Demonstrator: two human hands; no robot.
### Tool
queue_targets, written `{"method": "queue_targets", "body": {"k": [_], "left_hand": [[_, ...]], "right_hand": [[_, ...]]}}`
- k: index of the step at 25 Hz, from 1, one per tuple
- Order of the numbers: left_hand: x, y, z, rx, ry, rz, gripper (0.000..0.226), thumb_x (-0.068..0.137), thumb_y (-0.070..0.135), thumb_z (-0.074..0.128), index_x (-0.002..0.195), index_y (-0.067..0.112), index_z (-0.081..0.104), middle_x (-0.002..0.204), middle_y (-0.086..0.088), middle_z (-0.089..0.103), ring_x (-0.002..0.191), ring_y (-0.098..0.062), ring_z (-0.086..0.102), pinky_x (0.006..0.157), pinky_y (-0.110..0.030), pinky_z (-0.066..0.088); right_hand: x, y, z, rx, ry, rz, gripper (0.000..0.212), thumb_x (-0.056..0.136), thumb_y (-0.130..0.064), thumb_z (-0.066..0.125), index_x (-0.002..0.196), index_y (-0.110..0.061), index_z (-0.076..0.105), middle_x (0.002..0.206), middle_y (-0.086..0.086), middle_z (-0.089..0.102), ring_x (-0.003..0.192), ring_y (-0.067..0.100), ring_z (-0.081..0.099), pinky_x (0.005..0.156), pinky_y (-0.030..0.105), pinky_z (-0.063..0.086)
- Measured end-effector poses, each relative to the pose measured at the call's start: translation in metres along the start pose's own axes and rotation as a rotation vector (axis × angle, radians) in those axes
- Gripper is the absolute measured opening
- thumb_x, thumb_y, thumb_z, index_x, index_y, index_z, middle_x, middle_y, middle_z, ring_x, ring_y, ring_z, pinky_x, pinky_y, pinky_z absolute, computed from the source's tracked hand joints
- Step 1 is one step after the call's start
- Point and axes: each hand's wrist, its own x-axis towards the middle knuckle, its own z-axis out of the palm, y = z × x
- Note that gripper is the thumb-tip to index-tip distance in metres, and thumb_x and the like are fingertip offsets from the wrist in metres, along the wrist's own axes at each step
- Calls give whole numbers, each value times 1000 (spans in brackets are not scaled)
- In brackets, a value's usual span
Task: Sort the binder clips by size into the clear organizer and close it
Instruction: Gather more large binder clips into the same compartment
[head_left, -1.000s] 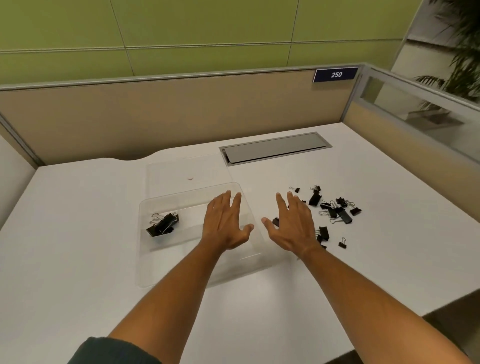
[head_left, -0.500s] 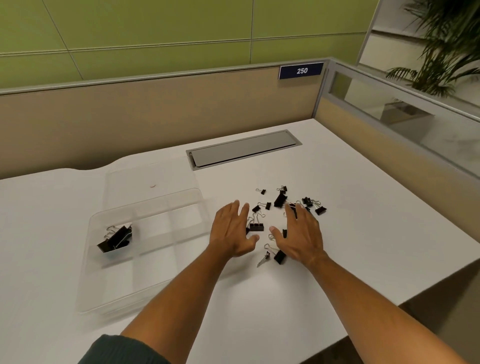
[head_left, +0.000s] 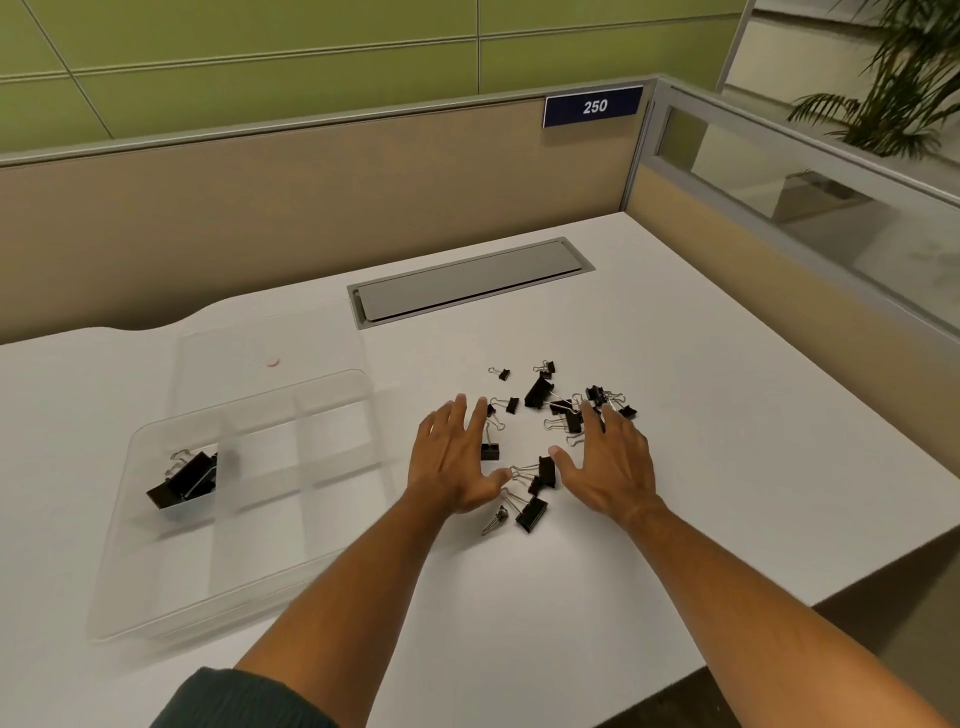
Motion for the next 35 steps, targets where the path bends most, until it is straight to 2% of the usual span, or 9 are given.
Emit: {"method": "queue_targets", "body": {"k": [4,7,11,15,18,20,27,31,35], "left_hand": [[8,0,9,-4,-8,-41,103,81,76,35,153,21,-13,161,-12,-13,149,-28,-9,121,-45,2],[15,-1,13,-14,-9,-74,104,80,77,34,152,21,-16,160,-12,-18,148,-26,-15,121,-45,-1],[21,-2,17,-18,-22,-93,103,81,77,33,152,21,-15,160,-12,-18,148,-26,-15,121,-45,-1],[22,-6,20,-31,-27,-98,101,81,77,33,152,22,-14,160,-12,-16,149,-26,-14,121,-45,-1],[22,-8,17,-31,-24,-105,100,81,75,35,153,22,-12,161,-13,-14,149,-26,-12,121,-44,-1],[20,-9,13,-17,-11,-94,99,82,73,36,153,21,-9,161,-14,-12,149,-27,-11,121,-43,-3],[12,-27,-10,56,97,-71,96,82,73,32,154,19,-3,161,-16,-6,149,-28,-9,121,-45,-5],[-5,-51,-22,61,108,-95,96,83,74,30,154,20,-6,161,-15,-10,149,-29,-12,121,-46,-5],[-26,-80,-31,54,127,-135,97,83,75,30,154,22,-9,161,-14,-12,149,-29,-12,121,-46,-6]], "right_hand": [[25,-6,7,5,1,-65,81,87,-58,47,150,-13,21,154,18,27,143,31,23,117,43,20],[44,-11,13,5,-26,-97,77,88,-54,48,150,-16,21,155,17,25,143,31,22,118,44,19],[66,-19,18,-33,-31,-187,67,91,-47,48,148,-20,27,153,16,28,138,31,30,114,44,25],[78,-26,25,-58,-102,-212,58,95,-42,46,148,-24,28,154,16,27,139,29,31,115,45,23],[81,-28,28,-31,-88,-227,41,96,-30,51,136,-22,46,141,16,43,122,29,48,107,40,34],[80,-30,26,-9,-50,-236,34,94,-27,55,127,-19,53,129,14,50,111,27,52,99,37,41],[70,-57,1,90,59,-274,41,91,-36,58,125,-15,54,114,12,47,85,25,59,77,38,54],[60,-85,-7,162,76,-342,40,91,-33,60,126,-13,54,113,11,47,87,25,61,72,31,55],[50,-120,-9,168,95,-375,41,91,-34,60,126,-14,55,114,10,49,91,25,61,77,33,56]]}}
